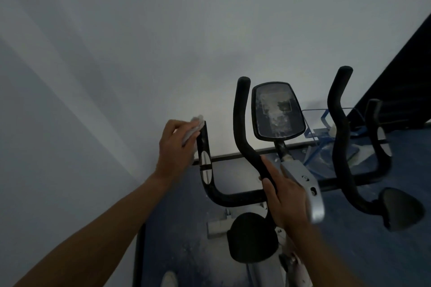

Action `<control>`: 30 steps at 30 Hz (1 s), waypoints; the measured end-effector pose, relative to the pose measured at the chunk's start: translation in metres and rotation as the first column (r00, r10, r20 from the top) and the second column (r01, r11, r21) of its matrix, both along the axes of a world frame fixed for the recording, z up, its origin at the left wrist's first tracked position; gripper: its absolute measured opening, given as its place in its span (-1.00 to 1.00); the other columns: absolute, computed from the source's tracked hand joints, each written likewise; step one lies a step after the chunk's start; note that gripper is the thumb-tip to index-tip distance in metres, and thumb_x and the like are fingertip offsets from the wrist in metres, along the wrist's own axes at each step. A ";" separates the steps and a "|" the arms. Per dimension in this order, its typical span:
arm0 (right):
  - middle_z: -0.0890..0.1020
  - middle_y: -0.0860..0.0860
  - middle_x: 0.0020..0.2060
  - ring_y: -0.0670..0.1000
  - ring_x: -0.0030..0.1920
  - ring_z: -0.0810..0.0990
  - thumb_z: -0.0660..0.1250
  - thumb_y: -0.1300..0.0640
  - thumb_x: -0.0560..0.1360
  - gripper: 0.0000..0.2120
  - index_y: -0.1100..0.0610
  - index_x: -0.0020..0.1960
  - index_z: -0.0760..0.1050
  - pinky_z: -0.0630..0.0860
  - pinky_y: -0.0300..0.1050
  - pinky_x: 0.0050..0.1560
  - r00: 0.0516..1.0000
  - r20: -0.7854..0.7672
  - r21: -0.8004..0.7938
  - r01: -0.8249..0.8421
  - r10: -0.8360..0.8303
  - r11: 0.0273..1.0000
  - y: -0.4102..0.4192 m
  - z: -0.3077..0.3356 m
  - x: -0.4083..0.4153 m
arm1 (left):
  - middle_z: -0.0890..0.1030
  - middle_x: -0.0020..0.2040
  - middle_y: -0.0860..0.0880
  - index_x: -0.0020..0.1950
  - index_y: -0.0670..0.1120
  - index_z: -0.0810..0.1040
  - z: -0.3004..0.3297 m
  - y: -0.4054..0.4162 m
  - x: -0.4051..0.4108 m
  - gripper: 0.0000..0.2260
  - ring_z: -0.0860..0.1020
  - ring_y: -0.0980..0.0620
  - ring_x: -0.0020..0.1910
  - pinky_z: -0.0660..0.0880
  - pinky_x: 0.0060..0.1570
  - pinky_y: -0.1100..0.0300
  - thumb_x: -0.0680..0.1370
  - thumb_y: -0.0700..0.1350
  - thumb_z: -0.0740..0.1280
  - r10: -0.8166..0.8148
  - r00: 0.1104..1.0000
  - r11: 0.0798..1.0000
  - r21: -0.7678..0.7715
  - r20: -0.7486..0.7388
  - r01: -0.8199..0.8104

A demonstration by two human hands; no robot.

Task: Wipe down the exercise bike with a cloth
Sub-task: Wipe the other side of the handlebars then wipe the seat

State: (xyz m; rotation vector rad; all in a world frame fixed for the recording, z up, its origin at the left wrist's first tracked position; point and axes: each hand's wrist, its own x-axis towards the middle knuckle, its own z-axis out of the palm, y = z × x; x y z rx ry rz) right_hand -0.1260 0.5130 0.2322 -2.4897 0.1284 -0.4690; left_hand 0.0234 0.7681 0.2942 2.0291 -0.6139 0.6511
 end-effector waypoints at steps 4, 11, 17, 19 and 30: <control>0.70 -0.02 -0.16 -0.07 -0.17 0.65 -0.05 -0.21 0.66 -0.48 -0.19 0.61 0.11 0.59 -0.06 -0.13 1.000 -0.003 -0.001 0.006 -0.006 1.000 -0.001 -0.001 0.001 | 0.55 0.00 -0.10 0.18 -0.22 0.65 -0.012 0.011 -0.007 -0.81 0.60 0.00 -0.03 0.57 0.05 0.11 0.57 -0.31 0.42 -0.066 0.998 0.991 0.113 -0.024 0.069; 0.69 0.00 -0.17 -0.04 -0.17 0.66 -0.04 -0.21 0.66 -0.47 -0.13 0.60 0.17 0.60 -0.05 -0.14 1.000 -0.002 0.012 0.009 -0.009 1.000 0.001 0.000 0.000 | 0.52 0.06 -0.10 0.21 -0.23 0.62 0.003 -0.004 -0.002 -0.81 0.53 0.11 0.02 0.46 0.16 0.33 0.60 -0.31 0.38 -0.032 0.999 0.997 0.073 -0.002 0.032; 0.69 -0.04 -0.15 -0.07 -0.16 0.65 0.01 -0.16 0.66 -0.48 -0.09 0.59 0.21 0.56 -0.12 -0.11 1.000 0.023 0.021 0.011 -0.011 1.000 0.003 0.004 0.000 | 0.57 0.09 -0.05 0.24 -0.20 0.62 -0.030 0.023 -0.026 -0.79 0.58 0.07 0.06 0.55 0.11 0.16 0.63 -0.28 0.33 -0.152 0.980 0.970 0.173 -0.126 0.172; 0.69 -0.04 -0.14 -0.07 -0.14 0.66 0.01 -0.16 0.66 -0.49 -0.11 0.59 0.19 0.57 -0.11 -0.08 1.000 0.010 0.019 0.008 -0.009 1.000 0.002 0.003 0.000 | 0.57 0.08 -0.06 0.24 -0.22 0.63 -0.030 0.029 -0.025 -0.80 0.56 0.11 0.05 0.54 0.09 0.20 0.64 -0.26 0.33 -0.166 0.980 0.959 0.213 -0.113 0.188; 0.69 -0.04 -0.13 -0.07 -0.13 0.65 0.04 -0.12 0.64 -0.49 -0.16 0.59 0.16 0.53 -0.14 -0.08 1.000 0.001 0.026 0.025 -0.025 0.999 0.004 0.006 -0.001 | 0.70 0.05 -0.04 0.13 -0.17 0.68 -0.017 -0.006 -0.002 -0.79 0.49 -0.04 -0.05 0.49 -0.12 0.12 0.67 -0.11 0.30 -0.259 0.955 0.875 0.453 0.142 0.170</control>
